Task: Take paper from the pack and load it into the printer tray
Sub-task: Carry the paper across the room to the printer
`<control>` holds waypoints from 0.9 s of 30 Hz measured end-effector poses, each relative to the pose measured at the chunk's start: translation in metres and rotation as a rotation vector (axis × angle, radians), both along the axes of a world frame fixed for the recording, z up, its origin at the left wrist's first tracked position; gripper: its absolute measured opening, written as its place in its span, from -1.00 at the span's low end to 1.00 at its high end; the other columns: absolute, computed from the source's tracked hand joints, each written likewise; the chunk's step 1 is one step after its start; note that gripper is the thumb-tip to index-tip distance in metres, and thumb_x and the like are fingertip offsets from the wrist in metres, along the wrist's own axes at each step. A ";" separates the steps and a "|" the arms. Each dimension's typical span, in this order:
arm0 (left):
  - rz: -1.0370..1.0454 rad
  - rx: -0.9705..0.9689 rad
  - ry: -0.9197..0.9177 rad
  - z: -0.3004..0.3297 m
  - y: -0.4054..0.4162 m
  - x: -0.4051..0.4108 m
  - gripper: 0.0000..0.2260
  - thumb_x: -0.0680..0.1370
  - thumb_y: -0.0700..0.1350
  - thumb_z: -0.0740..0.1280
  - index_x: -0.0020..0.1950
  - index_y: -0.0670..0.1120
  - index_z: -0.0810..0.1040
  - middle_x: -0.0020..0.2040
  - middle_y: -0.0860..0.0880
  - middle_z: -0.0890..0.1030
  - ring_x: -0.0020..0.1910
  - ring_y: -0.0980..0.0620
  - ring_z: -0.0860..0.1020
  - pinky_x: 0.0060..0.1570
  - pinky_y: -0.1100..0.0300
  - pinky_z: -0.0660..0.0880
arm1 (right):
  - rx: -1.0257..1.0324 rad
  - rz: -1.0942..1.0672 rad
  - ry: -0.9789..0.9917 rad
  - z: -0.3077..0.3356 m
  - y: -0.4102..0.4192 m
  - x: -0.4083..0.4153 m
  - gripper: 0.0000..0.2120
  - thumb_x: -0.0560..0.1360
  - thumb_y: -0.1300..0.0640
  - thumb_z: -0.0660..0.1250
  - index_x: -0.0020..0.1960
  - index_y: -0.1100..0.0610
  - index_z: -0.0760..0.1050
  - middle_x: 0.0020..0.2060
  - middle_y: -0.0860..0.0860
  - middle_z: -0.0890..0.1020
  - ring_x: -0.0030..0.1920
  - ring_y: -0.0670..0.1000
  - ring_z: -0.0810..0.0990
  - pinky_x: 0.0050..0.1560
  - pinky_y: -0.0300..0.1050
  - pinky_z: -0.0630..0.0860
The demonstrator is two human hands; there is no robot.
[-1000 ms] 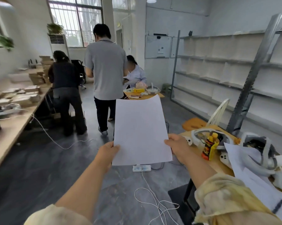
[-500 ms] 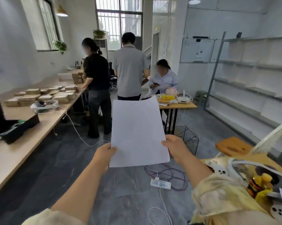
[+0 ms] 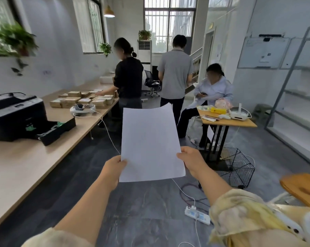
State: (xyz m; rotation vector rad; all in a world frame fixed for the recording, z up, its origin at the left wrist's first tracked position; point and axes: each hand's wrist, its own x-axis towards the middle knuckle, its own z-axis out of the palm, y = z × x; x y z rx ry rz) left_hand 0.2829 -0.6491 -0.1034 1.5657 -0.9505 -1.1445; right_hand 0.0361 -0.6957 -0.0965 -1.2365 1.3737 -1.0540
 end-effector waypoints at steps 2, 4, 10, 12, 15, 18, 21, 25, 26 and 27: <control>0.023 0.005 -0.002 0.000 -0.015 0.011 -0.84 0.59 -0.20 0.20 -0.10 -0.06 0.55 0.04 -0.14 0.64 0.06 -0.17 0.60 0.17 -0.10 0.53 | -0.010 0.033 0.005 0.001 -0.018 0.014 -0.80 0.48 0.36 0.23 -0.07 0.13 0.57 -0.01 0.18 0.66 -0.05 0.12 0.61 0.15 0.11 0.52; 0.054 -0.006 -0.004 -0.001 -0.032 0.023 -0.86 0.60 -0.20 0.19 -0.07 -0.06 0.53 0.01 -0.12 0.62 0.04 -0.16 0.59 0.15 -0.06 0.52 | -0.019 0.053 -0.005 0.000 -0.039 0.027 -0.78 0.48 0.38 0.22 -0.10 0.12 0.56 -0.07 0.15 0.65 -0.07 0.11 0.60 0.14 0.10 0.52; 0.076 -0.031 -0.028 -0.003 -0.093 0.072 -0.85 0.59 -0.17 0.21 0.01 -0.11 0.57 0.03 -0.14 0.64 0.03 -0.14 0.61 0.13 -0.07 0.54 | -0.051 0.105 0.007 0.003 -0.111 0.077 -0.74 0.47 0.38 0.21 -0.19 0.08 0.55 -0.08 0.16 0.64 -0.09 0.09 0.59 0.10 0.10 0.54; 0.083 -0.017 -0.050 -0.005 -0.115 0.091 -0.82 0.58 -0.13 0.21 0.08 -0.10 0.57 0.06 -0.13 0.65 0.06 -0.15 0.61 0.18 -0.13 0.52 | -0.051 0.127 -0.007 0.003 -0.135 0.095 -0.72 0.47 0.39 0.21 -0.21 0.06 0.56 -0.10 0.15 0.64 -0.11 0.10 0.59 0.00 0.02 0.54; 0.090 -0.010 -0.037 -0.004 -0.142 0.112 -0.79 0.59 -0.13 0.21 0.15 -0.15 0.55 0.08 -0.15 0.64 0.07 -0.16 0.60 0.18 -0.13 0.52 | -0.051 0.134 0.012 0.001 -0.170 0.117 -0.77 0.45 0.37 0.22 -0.17 0.12 0.59 -0.13 0.11 0.65 -0.15 0.09 0.60 -0.08 -0.07 0.52; 0.105 -0.014 -0.029 -0.001 -0.167 0.131 -0.80 0.60 -0.15 0.20 0.14 -0.16 0.54 0.08 -0.15 0.63 0.07 -0.16 0.60 0.13 -0.07 0.53 | -0.057 0.138 0.025 0.001 -0.195 0.138 -0.81 0.45 0.35 0.23 -0.05 0.20 0.58 -0.12 0.10 0.65 -0.17 0.07 0.60 -0.19 -0.14 0.53; 0.134 -0.016 -0.002 -0.001 -0.183 0.148 -0.78 0.61 -0.15 0.20 0.19 -0.18 0.53 0.10 -0.15 0.62 0.08 -0.17 0.59 0.16 -0.08 0.52 | -0.037 0.154 -0.010 0.001 -0.212 0.155 -0.80 0.47 0.36 0.22 -0.08 0.13 0.56 -0.14 0.07 0.64 -0.19 0.05 0.60 -0.27 -0.19 0.49; 0.150 -0.020 0.016 -0.003 -0.203 0.166 -0.78 0.61 -0.17 0.19 0.19 -0.20 0.52 0.11 -0.16 0.62 0.11 -0.19 0.58 0.22 -0.13 0.49 | -0.036 0.186 -0.001 0.002 -0.239 0.174 -0.80 0.47 0.33 0.23 -0.08 0.09 0.56 -0.08 0.10 0.66 -0.12 0.08 0.62 -0.19 -0.15 0.52; 0.153 -0.024 0.019 -0.003 -0.209 0.169 -0.81 0.61 -0.18 0.19 0.14 -0.18 0.53 0.10 -0.16 0.62 0.10 -0.19 0.58 0.22 -0.12 0.48 | -0.034 0.188 0.006 0.003 -0.247 0.178 -0.81 0.46 0.32 0.24 -0.06 0.10 0.56 -0.08 0.09 0.66 -0.12 0.08 0.62 -0.20 -0.15 0.51; 0.161 -0.028 0.027 -0.003 -0.215 0.172 -0.85 0.61 -0.19 0.19 0.08 -0.14 0.54 0.08 -0.16 0.61 0.10 -0.19 0.58 0.22 -0.12 0.48 | -0.031 0.192 0.010 0.003 -0.254 0.182 -0.81 0.47 0.32 0.24 -0.05 0.11 0.56 -0.08 0.09 0.65 -0.14 0.06 0.61 -0.24 -0.18 0.50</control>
